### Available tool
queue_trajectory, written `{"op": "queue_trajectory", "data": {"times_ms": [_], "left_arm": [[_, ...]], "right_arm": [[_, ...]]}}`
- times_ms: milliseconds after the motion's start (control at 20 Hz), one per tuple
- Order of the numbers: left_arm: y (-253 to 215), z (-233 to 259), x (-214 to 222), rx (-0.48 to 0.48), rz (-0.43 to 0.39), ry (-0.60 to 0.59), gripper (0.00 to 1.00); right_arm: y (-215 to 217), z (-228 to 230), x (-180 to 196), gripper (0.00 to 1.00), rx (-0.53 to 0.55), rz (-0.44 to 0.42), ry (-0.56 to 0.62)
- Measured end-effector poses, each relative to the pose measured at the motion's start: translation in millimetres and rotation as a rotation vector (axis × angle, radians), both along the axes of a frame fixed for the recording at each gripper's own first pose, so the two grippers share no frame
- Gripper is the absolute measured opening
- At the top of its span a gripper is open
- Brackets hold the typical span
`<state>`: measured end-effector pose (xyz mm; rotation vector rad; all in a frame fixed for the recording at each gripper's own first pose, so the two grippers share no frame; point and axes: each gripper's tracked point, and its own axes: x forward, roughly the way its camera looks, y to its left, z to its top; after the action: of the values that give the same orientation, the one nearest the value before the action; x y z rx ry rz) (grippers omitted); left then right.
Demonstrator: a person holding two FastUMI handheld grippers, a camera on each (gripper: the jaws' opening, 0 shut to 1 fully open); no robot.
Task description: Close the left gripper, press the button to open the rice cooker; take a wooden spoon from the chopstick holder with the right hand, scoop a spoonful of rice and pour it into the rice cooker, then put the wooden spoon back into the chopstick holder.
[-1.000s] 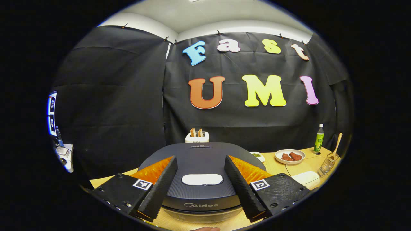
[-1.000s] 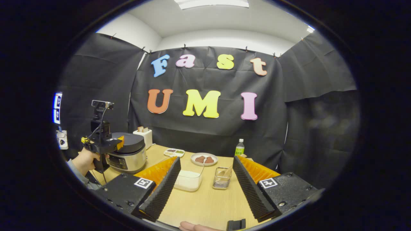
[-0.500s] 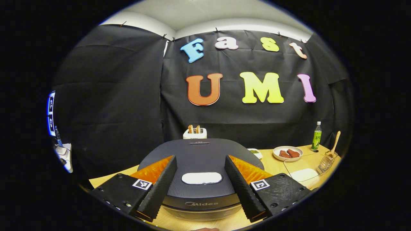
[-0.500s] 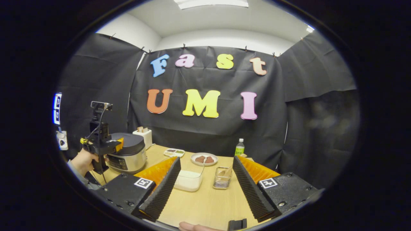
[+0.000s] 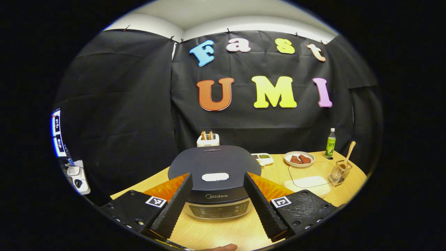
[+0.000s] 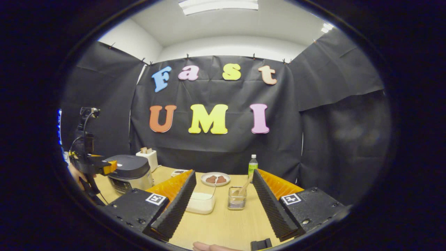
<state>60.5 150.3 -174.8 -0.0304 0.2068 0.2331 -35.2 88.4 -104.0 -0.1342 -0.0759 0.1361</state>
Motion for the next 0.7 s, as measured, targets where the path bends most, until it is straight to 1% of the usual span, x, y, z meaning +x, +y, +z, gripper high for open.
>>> {"op": "queue_trajectory", "data": {"times_ms": [150, 200, 300, 450, 600, 700], "left_arm": [[-18.6, 24.5, -31.7, 0.030, -0.042, 0.000, 0.94], [-24.2, 37.1, -42.9, 0.034, -0.050, -0.022, 0.94], [-39.0, 62.8, -60.9, 0.011, -0.084, -0.077, 0.94], [-54.7, 91.8, -82.7, -0.032, -0.107, -0.135, 0.94], [-70.8, 105.4, -106.4, -0.044, -0.111, -0.180, 0.94], [-87.9, 107.7, -122.1, -0.030, -0.137, -0.203, 0.94]], "right_arm": [[-8.0, -3.8, -0.2, 1.00, 0.014, -0.022, 0.013], [-8.5, -2.7, -2.3, 1.00, 0.022, -0.021, 0.013], [-9.7, 0.2, -6.9, 1.00, 0.019, -0.015, -0.003], [-19.4, 8.2, -12.8, 1.00, 0.000, -0.041, -0.034], [-22.5, 18.9, -27.0, 1.00, 0.019, -0.044, -0.062], [-27.1, 29.2, -36.7, 1.00, 0.032, -0.043, -0.084]]}}
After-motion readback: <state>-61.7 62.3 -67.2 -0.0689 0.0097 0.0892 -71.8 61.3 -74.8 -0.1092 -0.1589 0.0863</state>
